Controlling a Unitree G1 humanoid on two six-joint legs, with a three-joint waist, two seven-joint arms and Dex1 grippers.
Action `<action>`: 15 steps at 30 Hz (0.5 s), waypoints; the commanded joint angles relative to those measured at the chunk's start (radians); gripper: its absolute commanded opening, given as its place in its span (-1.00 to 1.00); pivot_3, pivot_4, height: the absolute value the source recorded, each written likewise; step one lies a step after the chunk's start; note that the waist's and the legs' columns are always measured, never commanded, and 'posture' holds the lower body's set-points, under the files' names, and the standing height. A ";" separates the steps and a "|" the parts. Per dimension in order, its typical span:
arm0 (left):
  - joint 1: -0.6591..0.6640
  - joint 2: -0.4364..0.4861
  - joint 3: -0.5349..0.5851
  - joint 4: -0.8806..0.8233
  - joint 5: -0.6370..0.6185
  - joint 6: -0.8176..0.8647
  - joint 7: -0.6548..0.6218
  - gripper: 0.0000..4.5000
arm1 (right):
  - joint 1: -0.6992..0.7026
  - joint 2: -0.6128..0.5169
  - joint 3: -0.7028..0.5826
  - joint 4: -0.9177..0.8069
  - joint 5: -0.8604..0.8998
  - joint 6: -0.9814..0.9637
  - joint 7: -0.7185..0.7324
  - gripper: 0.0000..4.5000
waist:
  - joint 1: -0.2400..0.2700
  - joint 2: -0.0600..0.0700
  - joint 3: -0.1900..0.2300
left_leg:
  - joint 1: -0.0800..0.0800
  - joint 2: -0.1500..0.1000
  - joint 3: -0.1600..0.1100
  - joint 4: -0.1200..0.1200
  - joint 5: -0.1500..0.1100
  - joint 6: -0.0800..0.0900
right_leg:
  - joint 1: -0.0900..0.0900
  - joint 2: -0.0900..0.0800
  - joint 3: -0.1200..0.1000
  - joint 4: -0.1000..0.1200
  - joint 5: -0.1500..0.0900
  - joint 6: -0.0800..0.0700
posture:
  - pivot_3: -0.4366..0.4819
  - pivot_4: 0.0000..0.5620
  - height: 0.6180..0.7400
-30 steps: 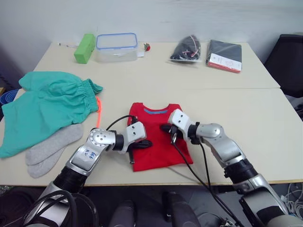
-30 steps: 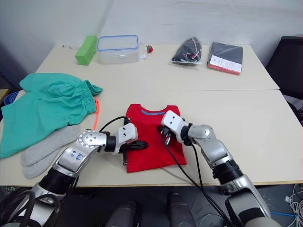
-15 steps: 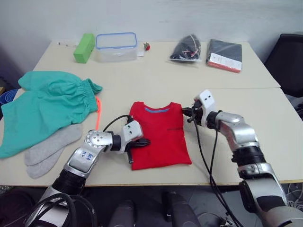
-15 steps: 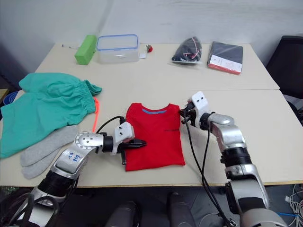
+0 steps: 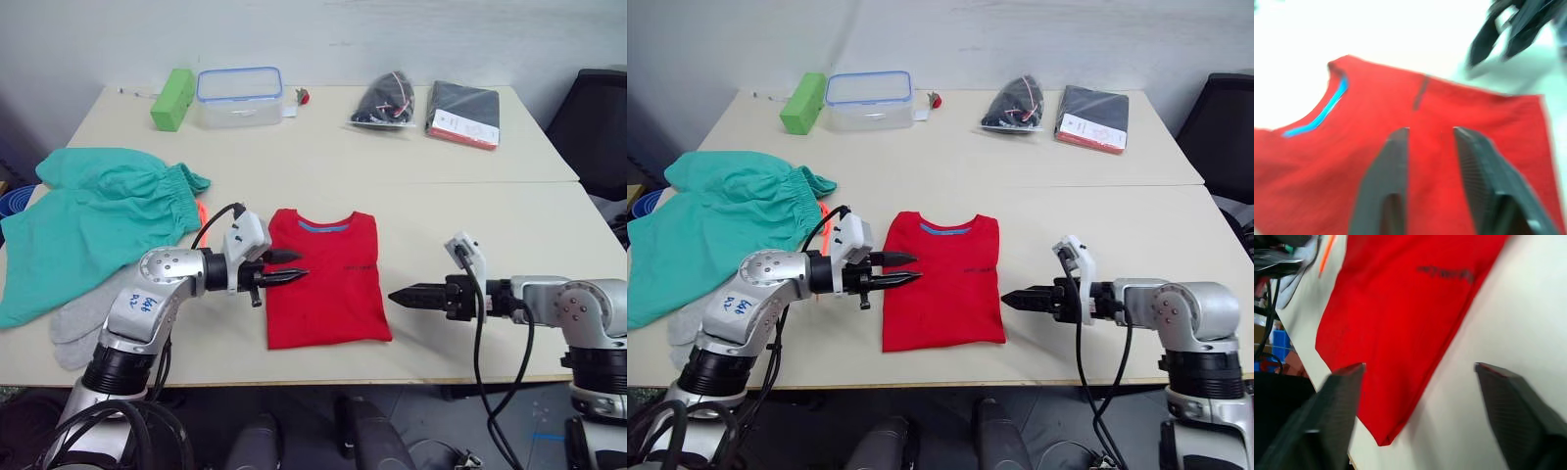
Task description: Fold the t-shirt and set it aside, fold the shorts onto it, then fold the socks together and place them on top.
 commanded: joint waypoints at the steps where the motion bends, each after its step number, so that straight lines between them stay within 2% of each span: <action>1: -0.011 0.009 0.042 -0.046 -0.044 -0.007 -0.004 0.25 | -0.082 0.072 -0.037 0.112 0.012 0.053 -0.056 1.00 | -0.001 0.000 0.000 | 0.000 0.000 0.001 0.000 0.000 0.000 | 0.000 0.000 0.000 0.000 0.000 0.000 | -0.05 -0.47 1.00; 6: -0.017 0.013 0.044 -0.078 -0.050 0.009 0.017 0.93 | -0.136 0.159 0.068 0.220 -0.033 0.007 -0.071 1.00 | -0.001 -0.001 -0.001 | 0.000 0.000 0.000 0.000 0.000 0.000 | 0.000 0.000 0.000 0.000 0.000 0.000 | -0.05 -0.47 1.00; 7: -0.016 0.016 0.045 -0.087 -0.051 0.013 0.021 1.00 | -0.148 0.177 0.083 0.242 -0.038 0.000 -0.067 1.00 | -0.005 -0.003 -0.002 | 0.000 0.000 0.001 0.000 0.000 0.000 | 0.000 0.000 0.000 0.000 0.000 0.000 | -0.05 -0.47 1.00; 15: 0.020 0.052 0.076 -0.159 -0.067 0.038 0.056 1.00 | -0.260 0.294 0.172 0.450 -0.118 -0.136 -0.033 1.00 | -0.047 -0.005 -0.003 | 0.003 0.004 0.001 -0.001 -0.001 -0.001 | 0.000 0.003 0.000 0.002 -0.001 -0.001 | -0.05 -0.47 1.00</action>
